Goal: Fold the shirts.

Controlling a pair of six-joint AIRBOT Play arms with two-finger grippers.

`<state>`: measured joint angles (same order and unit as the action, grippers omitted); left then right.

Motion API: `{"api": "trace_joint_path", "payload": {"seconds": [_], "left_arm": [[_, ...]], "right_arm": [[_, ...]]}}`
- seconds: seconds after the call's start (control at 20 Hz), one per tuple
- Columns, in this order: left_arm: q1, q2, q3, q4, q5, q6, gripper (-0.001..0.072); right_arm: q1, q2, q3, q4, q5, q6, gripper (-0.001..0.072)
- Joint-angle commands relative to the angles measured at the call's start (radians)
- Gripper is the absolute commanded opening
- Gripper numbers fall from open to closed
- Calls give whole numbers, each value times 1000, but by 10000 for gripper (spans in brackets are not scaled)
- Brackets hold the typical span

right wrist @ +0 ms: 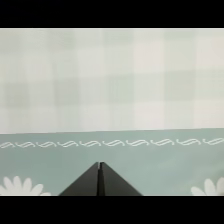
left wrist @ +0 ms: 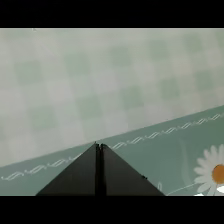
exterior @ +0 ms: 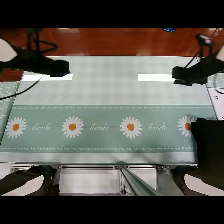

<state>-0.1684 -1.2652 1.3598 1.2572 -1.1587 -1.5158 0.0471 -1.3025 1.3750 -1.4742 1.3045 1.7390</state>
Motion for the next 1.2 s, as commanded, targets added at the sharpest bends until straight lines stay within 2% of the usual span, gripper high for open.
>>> {"api": "trace_joint_path", "payload": {"seconds": [0.0, 1.15], "left_arm": [[7, -84, 13, 79, -110, -53, 27], [5, -118, 13, 79, -107, -52, 27]], "right_arm": [[61, -46, 9, -93, -18, 23, 21], [61, -46, 9, -100, -22, 22, 21]]}}
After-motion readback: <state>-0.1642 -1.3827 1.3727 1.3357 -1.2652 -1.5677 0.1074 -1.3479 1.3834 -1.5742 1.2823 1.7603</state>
